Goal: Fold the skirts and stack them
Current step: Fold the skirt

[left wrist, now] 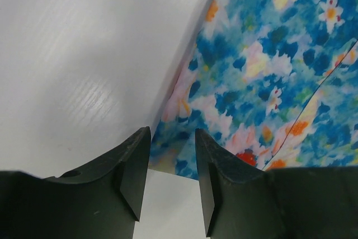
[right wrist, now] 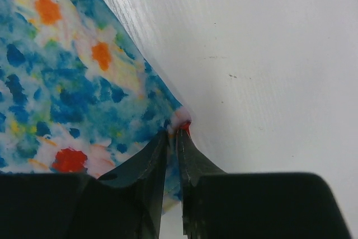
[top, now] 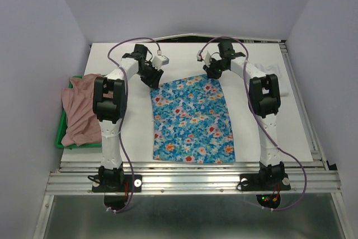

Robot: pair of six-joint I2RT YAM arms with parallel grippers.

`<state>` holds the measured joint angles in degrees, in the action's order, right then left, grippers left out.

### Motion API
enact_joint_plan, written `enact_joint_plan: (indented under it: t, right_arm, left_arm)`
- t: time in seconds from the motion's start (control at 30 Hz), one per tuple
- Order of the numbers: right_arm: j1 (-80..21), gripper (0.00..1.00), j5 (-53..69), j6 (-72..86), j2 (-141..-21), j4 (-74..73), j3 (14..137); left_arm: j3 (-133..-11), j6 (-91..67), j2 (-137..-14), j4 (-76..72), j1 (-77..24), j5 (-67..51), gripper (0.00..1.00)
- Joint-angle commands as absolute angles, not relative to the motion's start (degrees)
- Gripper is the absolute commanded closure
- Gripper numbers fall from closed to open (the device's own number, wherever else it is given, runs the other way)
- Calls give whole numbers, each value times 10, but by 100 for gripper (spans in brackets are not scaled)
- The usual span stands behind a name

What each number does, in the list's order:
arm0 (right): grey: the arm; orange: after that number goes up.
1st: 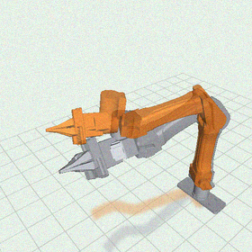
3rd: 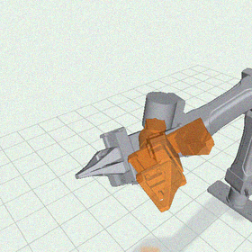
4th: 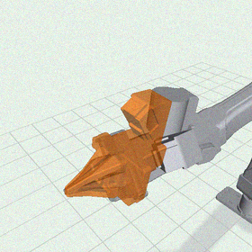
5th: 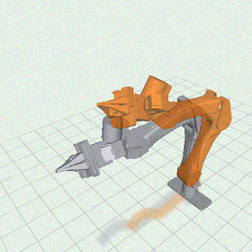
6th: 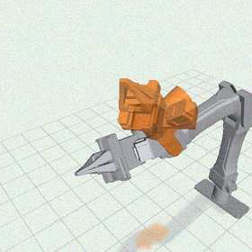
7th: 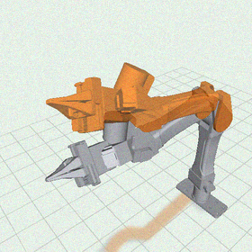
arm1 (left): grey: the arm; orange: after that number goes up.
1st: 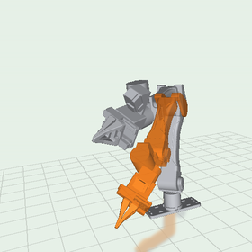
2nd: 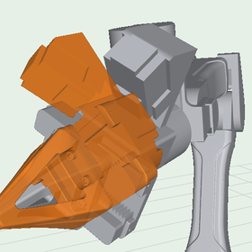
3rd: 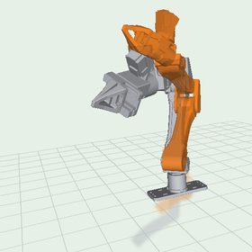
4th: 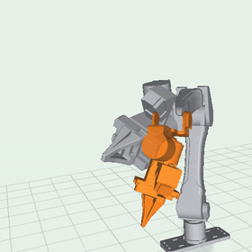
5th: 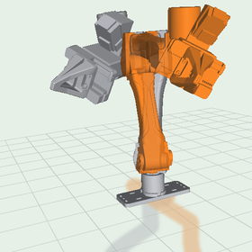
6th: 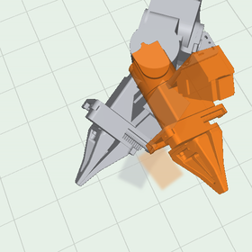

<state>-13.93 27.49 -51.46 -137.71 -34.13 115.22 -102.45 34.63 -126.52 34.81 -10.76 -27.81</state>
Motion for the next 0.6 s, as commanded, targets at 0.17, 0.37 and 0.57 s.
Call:
enact_joint_plan:
  t: [0.17, 0.37, 0.57]
  right_arm:
    - [-137, 90, 273, -534, -1385, -371, 1162]
    - [-137, 99, 258, -533, -1386, -362, 1169]
    - [-137, 99, 231, -494, -1394, -345, 1210]
  left_arm:
    - [-1052, 368, -1289, 368, -108, -251, 53]
    - [-1055, 374, -1290, 366, -108, -251, 62]
    - [-1063, 370, -1270, 352, -107, -254, 95]
